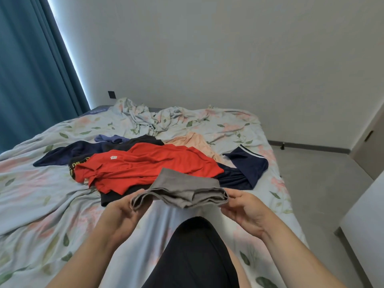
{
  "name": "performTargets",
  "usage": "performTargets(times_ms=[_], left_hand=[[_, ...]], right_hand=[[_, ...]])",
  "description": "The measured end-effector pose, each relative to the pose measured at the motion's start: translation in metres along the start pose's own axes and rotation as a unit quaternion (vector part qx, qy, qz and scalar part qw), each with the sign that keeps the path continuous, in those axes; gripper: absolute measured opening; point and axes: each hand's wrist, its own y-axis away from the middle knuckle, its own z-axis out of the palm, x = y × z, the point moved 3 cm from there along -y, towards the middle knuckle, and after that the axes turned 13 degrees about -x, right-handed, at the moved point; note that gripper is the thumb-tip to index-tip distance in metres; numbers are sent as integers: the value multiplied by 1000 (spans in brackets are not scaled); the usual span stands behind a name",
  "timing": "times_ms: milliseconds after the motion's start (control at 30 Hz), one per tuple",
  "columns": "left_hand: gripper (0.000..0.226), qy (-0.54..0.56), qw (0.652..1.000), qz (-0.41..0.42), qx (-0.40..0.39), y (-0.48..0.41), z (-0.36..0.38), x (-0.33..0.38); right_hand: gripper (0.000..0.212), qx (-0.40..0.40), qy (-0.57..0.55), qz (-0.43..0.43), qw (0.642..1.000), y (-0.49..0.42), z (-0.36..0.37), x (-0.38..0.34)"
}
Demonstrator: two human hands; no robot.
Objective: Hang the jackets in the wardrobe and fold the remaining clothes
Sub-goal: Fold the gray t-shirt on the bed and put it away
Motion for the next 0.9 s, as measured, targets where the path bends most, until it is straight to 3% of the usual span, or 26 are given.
performTargets(times_ms=[100,233,333,467,567,733,900], left_hand=[[43,-239,970,33,-40,4,6,-2],[50,-429,891,72,128,4,-2,-13],[51,-528,831,84,154,-4,-11,-15],[31,-566,812,63,131,-26,-27,-18],[12,-599,788,27,140,-49,-42,-26],[17,-622,760,2,190,-104,-64,-33],[51,-687,693,-16,219,-162,-84,-33]], right_hand=[[22,25,104,-35,994,8,-3,-1],[19,134,177,-58,973,7,-16,5],[18,155,207,-70,963,2,-27,11],[21,137,180,-18,974,-11,-47,35],[26,182,176,30,967,-29,-63,56],[24,276,280,40,919,-78,-86,57],[27,333,333,82,878,-130,-117,60]])
